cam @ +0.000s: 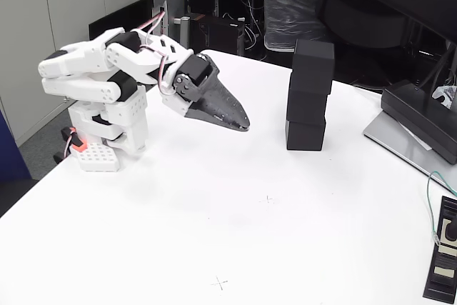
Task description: Stack the 3 blocks
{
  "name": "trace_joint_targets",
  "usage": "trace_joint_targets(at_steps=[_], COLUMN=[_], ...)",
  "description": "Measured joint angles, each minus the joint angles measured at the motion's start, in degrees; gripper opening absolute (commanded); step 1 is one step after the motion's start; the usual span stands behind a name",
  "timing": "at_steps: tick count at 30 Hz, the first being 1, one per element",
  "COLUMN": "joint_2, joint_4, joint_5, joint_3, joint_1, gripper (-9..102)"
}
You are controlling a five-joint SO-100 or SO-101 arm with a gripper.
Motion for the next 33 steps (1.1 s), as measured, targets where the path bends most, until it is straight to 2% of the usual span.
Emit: trace_joint_targets(at_steps=[7, 23, 33], joint_2=[0.0, 0.0, 0.0], joint_4=[-2.3, -2.3, -2.3], joint_5=[-3.1, -3.3, -8.4], joint_3=[0.1, 0.1, 0.1], joint_1=[-0.7, 4.7, 4.5], gripper=[-1, -1, 0])
